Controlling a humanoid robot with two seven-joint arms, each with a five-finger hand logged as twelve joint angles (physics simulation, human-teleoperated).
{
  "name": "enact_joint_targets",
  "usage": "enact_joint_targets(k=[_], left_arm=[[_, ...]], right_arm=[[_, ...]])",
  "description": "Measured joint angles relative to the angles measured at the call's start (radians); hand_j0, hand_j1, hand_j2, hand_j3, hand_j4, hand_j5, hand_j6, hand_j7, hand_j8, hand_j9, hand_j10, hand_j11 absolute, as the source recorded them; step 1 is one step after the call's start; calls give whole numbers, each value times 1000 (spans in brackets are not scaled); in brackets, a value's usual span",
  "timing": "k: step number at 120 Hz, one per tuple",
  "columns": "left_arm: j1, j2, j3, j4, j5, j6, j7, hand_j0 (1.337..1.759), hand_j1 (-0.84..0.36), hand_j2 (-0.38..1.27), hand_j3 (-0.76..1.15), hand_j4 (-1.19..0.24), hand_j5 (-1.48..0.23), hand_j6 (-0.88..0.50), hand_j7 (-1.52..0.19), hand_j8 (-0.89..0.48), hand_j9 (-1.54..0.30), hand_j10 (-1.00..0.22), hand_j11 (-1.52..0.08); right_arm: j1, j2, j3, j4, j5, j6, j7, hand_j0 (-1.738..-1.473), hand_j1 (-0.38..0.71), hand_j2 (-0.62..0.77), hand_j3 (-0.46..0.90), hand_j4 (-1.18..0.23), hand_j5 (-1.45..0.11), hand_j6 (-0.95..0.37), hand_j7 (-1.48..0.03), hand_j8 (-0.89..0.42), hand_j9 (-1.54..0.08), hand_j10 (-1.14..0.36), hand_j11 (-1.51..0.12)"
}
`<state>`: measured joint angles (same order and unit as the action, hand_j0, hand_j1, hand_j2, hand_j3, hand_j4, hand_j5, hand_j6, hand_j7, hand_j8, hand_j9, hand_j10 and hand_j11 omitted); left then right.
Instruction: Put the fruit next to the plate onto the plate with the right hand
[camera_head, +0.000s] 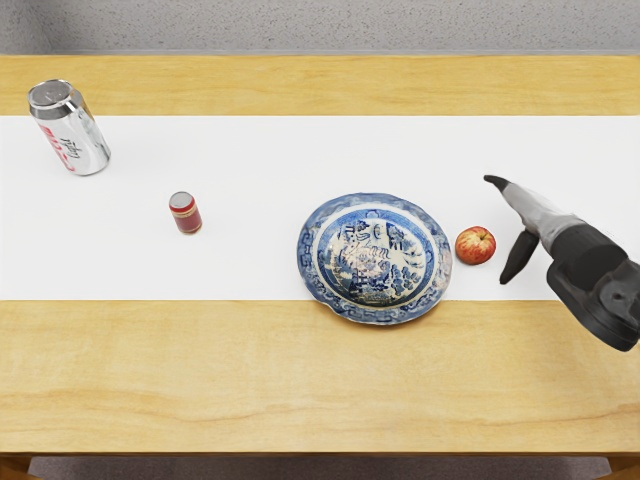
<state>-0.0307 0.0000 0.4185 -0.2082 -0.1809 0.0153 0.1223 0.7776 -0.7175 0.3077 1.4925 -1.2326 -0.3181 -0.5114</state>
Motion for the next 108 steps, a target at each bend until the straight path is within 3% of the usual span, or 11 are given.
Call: enact_joint_targets(k=[27, 108], left_arm=[[0, 0, 0, 1, 0, 0, 0, 1658, 53, 49, 0, -247, -321, -247, -321, -247, -321, -247, -321], [0, 0, 1, 1, 0, 0, 0, 1658, 53, 49, 0, -247, -321, -247, -321, -247, -321, -247, -321]], right_arm=[[3, 57, -13, -10, -22, -25, -26, -1658, -195, -23, 0, -134, -170, -137, -169, -135, -170, -134, -170], [13, 91, -5, 23, -13, -15, -73, -1658, 128, -49, 0, -411, -531, -413, -530, -412, -531, -411, -530]])
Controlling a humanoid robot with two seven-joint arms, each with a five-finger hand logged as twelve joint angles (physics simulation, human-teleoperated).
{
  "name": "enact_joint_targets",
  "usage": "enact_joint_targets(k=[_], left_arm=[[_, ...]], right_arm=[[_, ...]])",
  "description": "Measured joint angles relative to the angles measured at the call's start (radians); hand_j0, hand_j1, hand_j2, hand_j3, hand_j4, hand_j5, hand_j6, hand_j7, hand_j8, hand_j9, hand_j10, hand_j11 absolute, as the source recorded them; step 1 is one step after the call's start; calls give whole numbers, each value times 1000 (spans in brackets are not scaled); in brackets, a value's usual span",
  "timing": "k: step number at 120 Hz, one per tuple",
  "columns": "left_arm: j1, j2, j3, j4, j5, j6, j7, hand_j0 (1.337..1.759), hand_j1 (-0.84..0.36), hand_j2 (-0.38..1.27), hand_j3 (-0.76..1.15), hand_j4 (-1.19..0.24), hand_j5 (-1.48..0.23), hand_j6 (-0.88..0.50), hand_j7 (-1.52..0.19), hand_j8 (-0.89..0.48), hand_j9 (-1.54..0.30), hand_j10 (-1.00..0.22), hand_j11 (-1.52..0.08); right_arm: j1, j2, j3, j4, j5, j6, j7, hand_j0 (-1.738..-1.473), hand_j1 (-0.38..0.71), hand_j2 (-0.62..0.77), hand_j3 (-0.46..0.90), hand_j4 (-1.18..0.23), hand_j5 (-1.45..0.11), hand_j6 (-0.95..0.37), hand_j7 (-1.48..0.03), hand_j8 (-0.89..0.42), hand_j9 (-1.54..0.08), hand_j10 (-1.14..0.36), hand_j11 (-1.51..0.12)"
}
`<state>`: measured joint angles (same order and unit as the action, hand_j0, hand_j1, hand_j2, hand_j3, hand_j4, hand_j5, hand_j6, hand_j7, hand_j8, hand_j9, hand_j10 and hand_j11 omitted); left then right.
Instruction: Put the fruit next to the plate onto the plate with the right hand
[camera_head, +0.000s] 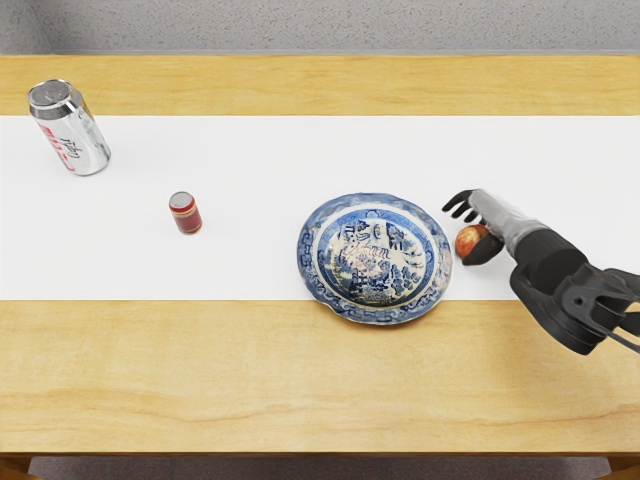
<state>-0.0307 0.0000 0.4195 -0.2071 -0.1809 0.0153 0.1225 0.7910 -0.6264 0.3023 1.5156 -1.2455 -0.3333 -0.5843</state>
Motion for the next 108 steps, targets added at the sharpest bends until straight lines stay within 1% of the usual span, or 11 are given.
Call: enact_joint_targets(k=[14, 19, 56, 66, 78, 108], left_arm=[[-2, 0, 0, 0, 0, 0, 0, 1658, 53, 49, 0, -247, -321, -247, -321, -247, -321, -247, -321], [-2, 0, 0, 0, 0, 0, 0, 1658, 53, 49, 0, -247, -321, -247, -321, -247, -321, -247, -321], [-2, 0, 1, 0, 0, 0, 0, 1658, 53, 49, 0, -247, -321, -247, -321, -247, -321, -247, -321], [-2, 0, 1, 0, 0, 0, 0, 1658, 53, 49, 0, -247, -321, -247, -321, -247, -321, -247, -321], [-2, 0, 1, 0, 0, 0, 0, 1658, 53, 49, 0, -247, -321, -247, -321, -247, -321, -247, -321], [-2, 0, 1, 0, 0, 0, 0, 1658, 53, 49, 0, -247, -321, -247, -321, -247, -321, -247, -321]], right_arm=[[0, -3, 3, 6, 5, 10, -3, -1658, 198, -46, 0, -467, -606, -469, -605, -468, -605, -467, -605], [0, -5, 3, 7, 6, 13, -3, -1658, 214, -31, 0, -485, -630, -487, -628, -486, -629, -454, -630], [2, -38, 46, 39, 22, 45, -6, -1657, 236, 166, 0, -570, -746, -573, -742, -514, -744, -479, -742], [14, -50, 57, 51, 39, 58, -7, -1657, 242, 198, 0, -581, -761, -584, -756, -522, -756, -485, -755], [40, -56, 64, 73, 53, 71, -19, -1657, 243, 208, 0, -588, -775, -592, -768, -523, -768, -485, -767], [107, -47, 68, 126, 75, 89, -26, -1658, 262, 279, 0, -610, -816, -617, -803, -522, -806, -476, -800]])
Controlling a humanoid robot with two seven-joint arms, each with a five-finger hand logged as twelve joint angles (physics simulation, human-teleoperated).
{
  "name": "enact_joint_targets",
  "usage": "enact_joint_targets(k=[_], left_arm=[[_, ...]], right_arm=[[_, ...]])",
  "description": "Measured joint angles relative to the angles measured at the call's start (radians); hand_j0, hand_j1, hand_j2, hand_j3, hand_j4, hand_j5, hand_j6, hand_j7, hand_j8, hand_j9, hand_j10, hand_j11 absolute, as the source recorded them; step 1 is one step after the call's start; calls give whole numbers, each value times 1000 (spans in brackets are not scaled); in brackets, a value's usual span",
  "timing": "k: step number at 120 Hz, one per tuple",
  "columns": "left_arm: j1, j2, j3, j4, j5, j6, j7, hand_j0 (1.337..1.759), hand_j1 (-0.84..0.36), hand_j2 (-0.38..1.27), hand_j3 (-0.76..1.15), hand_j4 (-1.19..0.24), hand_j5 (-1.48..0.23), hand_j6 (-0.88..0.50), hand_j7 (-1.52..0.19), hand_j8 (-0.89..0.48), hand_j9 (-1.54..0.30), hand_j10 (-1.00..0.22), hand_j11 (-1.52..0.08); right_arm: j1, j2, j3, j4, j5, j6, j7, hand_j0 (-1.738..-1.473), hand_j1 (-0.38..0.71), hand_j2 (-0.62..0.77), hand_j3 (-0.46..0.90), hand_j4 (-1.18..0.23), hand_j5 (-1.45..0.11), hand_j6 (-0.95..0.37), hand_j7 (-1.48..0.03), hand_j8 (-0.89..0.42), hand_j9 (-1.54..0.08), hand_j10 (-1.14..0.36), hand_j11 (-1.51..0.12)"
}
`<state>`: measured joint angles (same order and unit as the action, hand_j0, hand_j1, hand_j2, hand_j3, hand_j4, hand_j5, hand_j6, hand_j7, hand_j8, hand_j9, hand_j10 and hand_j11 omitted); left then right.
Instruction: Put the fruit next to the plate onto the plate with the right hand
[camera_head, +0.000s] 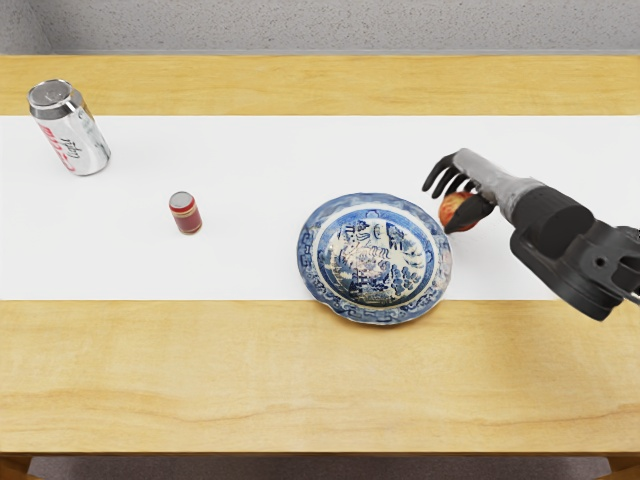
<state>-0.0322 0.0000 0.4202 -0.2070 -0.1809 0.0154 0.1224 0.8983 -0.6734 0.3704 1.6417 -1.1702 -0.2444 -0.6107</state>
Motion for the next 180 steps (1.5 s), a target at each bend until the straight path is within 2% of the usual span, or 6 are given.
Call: enact_joint_targets(k=[62, 112, 120, 137, 154, 180], left_arm=[[0, 0, 0, 1, 0, 0, 0, 1658, 53, 49, 0, -247, -321, -247, -321, -247, -321, -247, -321], [0, 0, 0, 1, 0, 0, 0, 1658, 53, 49, 0, -247, -321, -247, -321, -247, -321, -247, -321], [0, 0, 0, 1, 0, 0, 0, 1658, 53, 49, 0, -247, -321, -247, -321, -247, -321, -247, -321], [2, 0, 0, 1, 0, 0, 0, 1658, 53, 49, 0, -247, -321, -246, -321, -246, -321, -246, -321], [17, 0, 3, 6, 0, 5, 0, 1658, 53, 49, 0, -247, -321, -247, -321, -247, -321, -247, -321], [76, 0, 5, 21, 0, 16, 0, 1658, 53, 49, 0, -247, -321, -247, -321, -247, -321, -247, -321]], right_arm=[[37, 125, -19, 22, 26, 18, -1, -1658, 298, 365, 0, -629, -865, -643, -839, -512, -851, -466, -829], [-20, 152, -41, 27, 1, 16, -1, -1656, 255, 261, 0, -641, -861, -650, -845, -537, -852, -461, -841], [-25, 155, -45, 28, -11, 9, -1, -1657, 212, 183, 0, -567, -757, -574, -746, -497, -751, -434, -743], [-30, 150, -44, 30, -20, -53, 0, -1657, -32, 87, 0, -316, -420, -319, -414, -281, -417, -249, -413], [-25, 114, -4, 35, -9, -53, 0, -1658, -169, 41, 0, -178, -235, -180, -231, -161, -233, -144, -231], [-23, -16, 208, 14, 258, 333, 15, -1658, -262, 11, 0, -84, -109, -86, -107, -79, -108, -72, -107]])
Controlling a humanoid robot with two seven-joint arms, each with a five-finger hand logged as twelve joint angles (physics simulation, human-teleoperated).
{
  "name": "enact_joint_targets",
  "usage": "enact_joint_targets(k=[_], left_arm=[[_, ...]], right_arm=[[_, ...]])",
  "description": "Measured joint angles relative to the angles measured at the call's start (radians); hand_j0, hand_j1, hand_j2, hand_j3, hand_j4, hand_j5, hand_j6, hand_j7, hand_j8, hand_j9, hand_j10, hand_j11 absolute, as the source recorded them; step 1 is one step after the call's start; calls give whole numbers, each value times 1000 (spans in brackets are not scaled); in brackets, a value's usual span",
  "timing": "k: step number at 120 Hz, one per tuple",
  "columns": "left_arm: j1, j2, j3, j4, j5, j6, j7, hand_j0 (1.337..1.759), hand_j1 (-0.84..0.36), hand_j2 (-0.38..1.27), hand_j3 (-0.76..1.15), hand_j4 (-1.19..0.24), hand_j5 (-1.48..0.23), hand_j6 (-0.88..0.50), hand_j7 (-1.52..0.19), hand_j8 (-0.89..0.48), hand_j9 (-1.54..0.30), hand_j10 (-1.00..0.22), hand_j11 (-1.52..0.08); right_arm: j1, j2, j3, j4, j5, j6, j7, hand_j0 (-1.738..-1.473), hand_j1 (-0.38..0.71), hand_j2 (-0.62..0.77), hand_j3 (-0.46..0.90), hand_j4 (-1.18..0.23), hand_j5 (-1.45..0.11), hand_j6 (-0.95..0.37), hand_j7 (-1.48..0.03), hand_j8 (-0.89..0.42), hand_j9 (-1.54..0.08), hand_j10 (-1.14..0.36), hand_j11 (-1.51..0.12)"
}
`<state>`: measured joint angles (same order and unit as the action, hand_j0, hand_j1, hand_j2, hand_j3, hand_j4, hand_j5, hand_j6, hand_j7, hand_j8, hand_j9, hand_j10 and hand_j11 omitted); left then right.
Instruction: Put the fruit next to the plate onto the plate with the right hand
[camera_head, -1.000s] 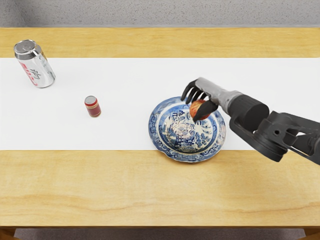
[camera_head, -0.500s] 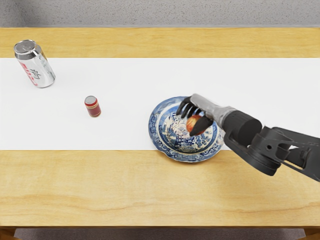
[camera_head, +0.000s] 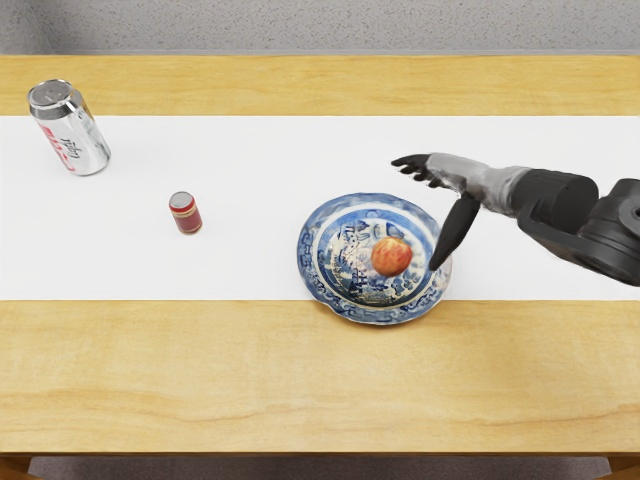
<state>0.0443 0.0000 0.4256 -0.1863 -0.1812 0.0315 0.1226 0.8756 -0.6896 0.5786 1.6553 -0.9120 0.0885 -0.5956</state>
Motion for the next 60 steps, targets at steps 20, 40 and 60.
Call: enact_joint_targets(k=[20, 40, 60], left_arm=[[13, 0, -1, 5, 0, 3, 0, 1658, 53, 49, 0, -247, -321, -247, -321, -247, -321, -247, -321], [-23, 0, -4, 6, 0, 5, 0, 1658, 53, 49, 0, -247, -321, -247, -321, -247, -321, -247, -321], [-19, 0, -6, 7, 0, 5, 0, 1658, 53, 49, 0, -247, -321, -246, -321, -246, -321, -246, -321]], right_arm=[[0, -163, 119, -164, 269, 392, 150, -1658, -289, 2, 0, -57, -72, -59, -71, -55, -72, -52, -72], [-2, -276, 152, -283, 391, 496, 206, -1658, -301, -2, 0, -46, -57, -47, -56, -45, -57, -43, -56], [-6, -325, 152, -438, 442, 517, 257, -1658, -306, -4, 0, -41, -50, -42, -50, -41, -50, -40, -50]])
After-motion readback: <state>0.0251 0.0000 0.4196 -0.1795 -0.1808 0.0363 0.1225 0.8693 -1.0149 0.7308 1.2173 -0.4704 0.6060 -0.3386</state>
